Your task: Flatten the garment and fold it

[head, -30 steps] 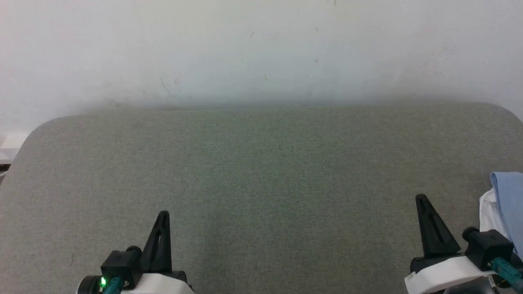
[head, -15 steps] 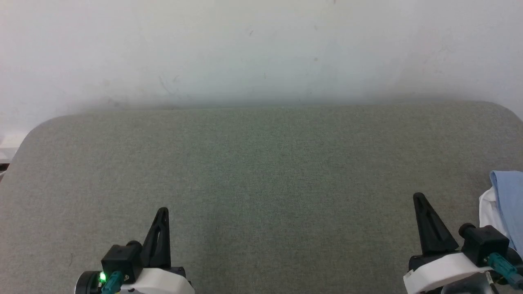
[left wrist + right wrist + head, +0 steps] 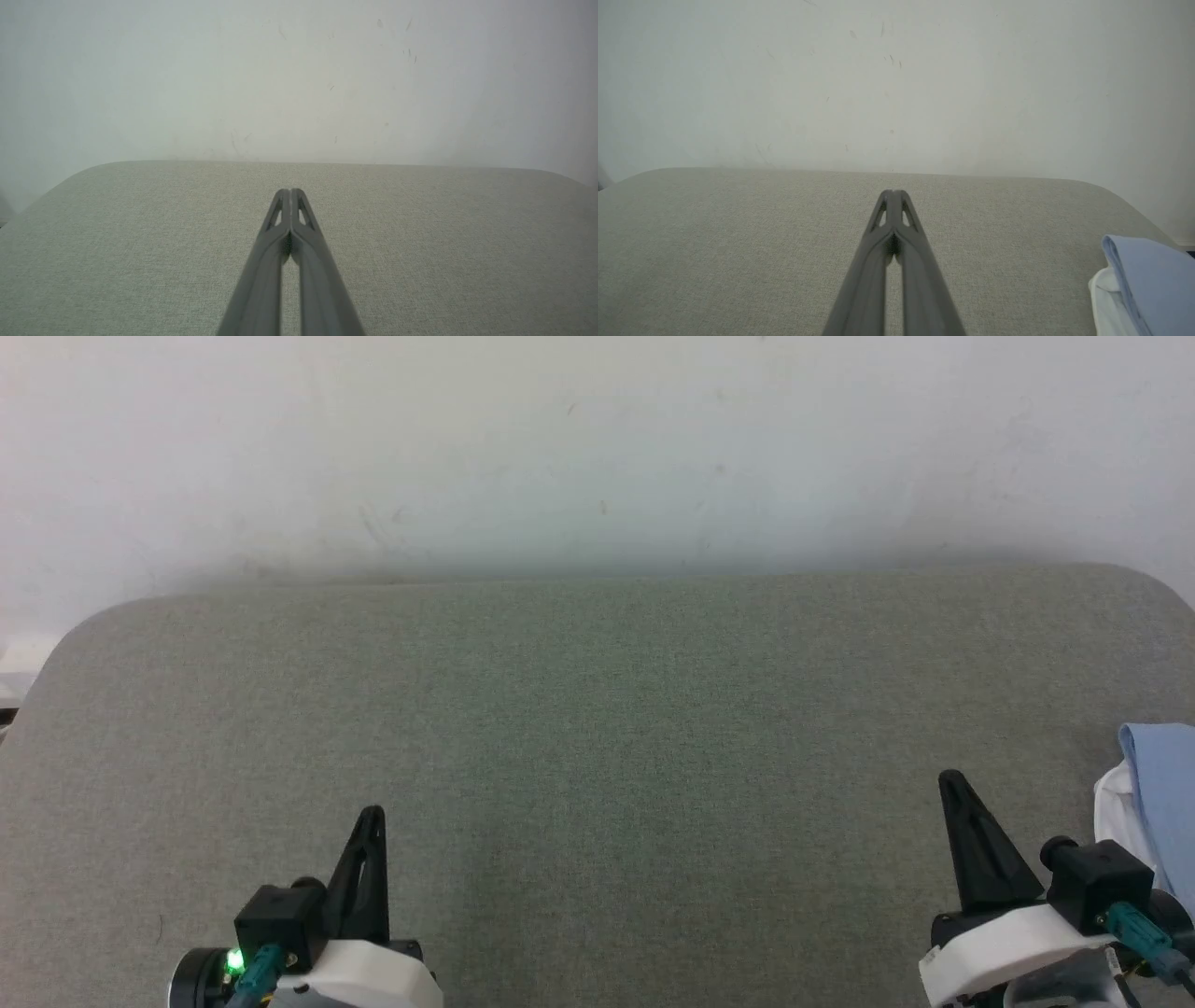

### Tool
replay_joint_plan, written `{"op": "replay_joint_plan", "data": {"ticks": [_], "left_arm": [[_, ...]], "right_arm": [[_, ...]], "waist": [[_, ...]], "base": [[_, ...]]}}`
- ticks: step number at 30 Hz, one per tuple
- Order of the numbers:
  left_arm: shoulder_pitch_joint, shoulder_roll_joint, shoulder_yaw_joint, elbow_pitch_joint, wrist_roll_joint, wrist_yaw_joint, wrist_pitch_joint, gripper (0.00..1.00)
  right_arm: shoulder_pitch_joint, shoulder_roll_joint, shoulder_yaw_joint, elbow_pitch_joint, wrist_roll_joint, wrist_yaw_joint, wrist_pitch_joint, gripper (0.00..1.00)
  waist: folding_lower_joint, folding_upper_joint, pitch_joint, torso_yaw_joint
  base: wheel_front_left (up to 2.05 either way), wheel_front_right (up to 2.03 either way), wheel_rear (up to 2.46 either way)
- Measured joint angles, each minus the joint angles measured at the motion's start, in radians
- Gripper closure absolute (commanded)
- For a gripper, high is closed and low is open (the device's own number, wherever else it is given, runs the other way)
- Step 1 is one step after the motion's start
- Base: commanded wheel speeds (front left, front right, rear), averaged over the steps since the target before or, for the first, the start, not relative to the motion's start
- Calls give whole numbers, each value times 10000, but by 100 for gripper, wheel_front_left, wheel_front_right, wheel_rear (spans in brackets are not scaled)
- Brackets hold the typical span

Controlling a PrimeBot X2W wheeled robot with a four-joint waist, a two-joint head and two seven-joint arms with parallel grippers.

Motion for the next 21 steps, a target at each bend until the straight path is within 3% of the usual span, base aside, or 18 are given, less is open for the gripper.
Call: {"op": "replay_joint_plan", "data": {"ticks": [21], "left_arm": [[-207, 0, 94, -63, 322, 0, 424, 100]], "right_arm": [[-150, 4, 58, -104, -284, 0, 431, 100]], "waist": [[0, 0, 69, -38]], "base": [[0, 0, 0]]}}
